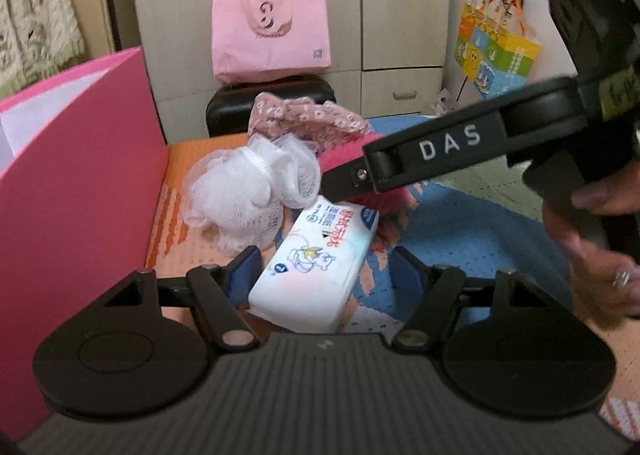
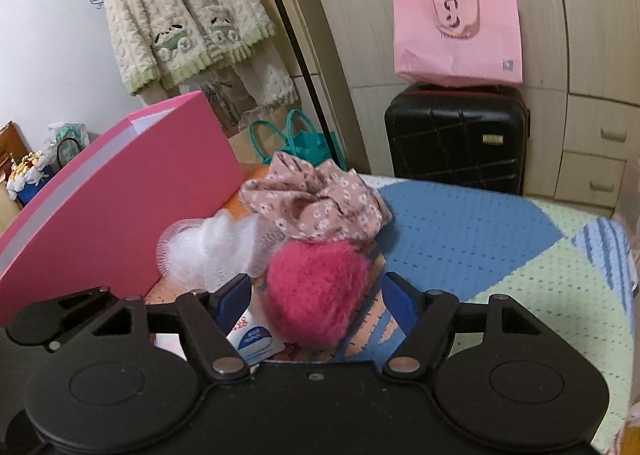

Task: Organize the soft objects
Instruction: 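Close the left gripper on the white wipes pack while the right gripper closes on the pink fluffy ball, then carry the wipes pack and pink fluffy ball with both grippers over the pink box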

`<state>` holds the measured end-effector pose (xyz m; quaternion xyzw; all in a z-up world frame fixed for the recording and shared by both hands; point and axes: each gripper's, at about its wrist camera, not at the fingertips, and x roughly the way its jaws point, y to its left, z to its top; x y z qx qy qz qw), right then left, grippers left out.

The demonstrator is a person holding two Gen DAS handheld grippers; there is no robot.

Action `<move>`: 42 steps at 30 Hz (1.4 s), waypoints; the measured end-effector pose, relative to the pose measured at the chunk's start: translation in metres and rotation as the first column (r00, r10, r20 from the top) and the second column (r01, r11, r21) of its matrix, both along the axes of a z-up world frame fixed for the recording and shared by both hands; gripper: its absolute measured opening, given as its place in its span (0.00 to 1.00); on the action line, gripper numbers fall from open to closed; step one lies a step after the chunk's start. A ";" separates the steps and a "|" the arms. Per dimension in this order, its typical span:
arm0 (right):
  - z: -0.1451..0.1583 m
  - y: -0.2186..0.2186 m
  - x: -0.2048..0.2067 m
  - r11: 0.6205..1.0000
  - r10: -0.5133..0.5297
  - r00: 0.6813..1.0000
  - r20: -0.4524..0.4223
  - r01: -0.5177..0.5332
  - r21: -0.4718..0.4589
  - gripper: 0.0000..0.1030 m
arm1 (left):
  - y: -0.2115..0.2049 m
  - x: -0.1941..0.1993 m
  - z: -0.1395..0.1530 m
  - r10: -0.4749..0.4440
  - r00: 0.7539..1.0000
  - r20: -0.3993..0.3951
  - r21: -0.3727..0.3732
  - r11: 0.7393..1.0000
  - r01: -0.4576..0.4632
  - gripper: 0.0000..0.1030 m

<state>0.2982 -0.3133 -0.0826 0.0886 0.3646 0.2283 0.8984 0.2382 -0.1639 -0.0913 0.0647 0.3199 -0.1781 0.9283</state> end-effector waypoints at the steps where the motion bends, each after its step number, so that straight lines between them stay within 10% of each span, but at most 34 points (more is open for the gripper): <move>1: -0.001 0.000 0.000 1.000 0.003 1.000 0.004 -0.003 0.000 0.73 | 0.003 0.002 0.000 0.009 1.000 -0.011 -0.024 1.000 -0.010 0.67; 7: -0.001 0.001 -0.004 1.000 0.024 0.999 0.024 -0.024 0.000 0.55 | 0.002 0.000 0.000 0.003 1.000 -0.006 -0.029 1.000 -0.003 0.66; 10: -0.001 0.001 -0.005 1.000 0.015 0.999 0.033 -0.014 -0.020 0.43 | 0.000 -0.002 0.000 0.001 1.000 0.008 -0.016 1.000 -0.001 0.50; 14: 0.000 0.001 -0.009 0.999 0.012 0.999 0.046 -0.011 -0.034 0.41 | 0.001 -0.007 0.002 -0.030 1.000 0.010 -0.022 0.999 0.030 0.39; 27: 0.000 0.004 -0.013 0.997 0.026 0.998 0.060 -0.022 -0.076 0.40 | -0.014 -0.013 0.000 -0.074 0.996 0.039 0.072 0.995 0.071 0.44; 42: 0.004 -0.022 -0.052 0.993 -0.113 0.992 0.058 0.115 -0.033 0.37 | 0.008 -0.044 0.016 -0.092 0.993 0.076 -0.049 0.994 0.095 0.38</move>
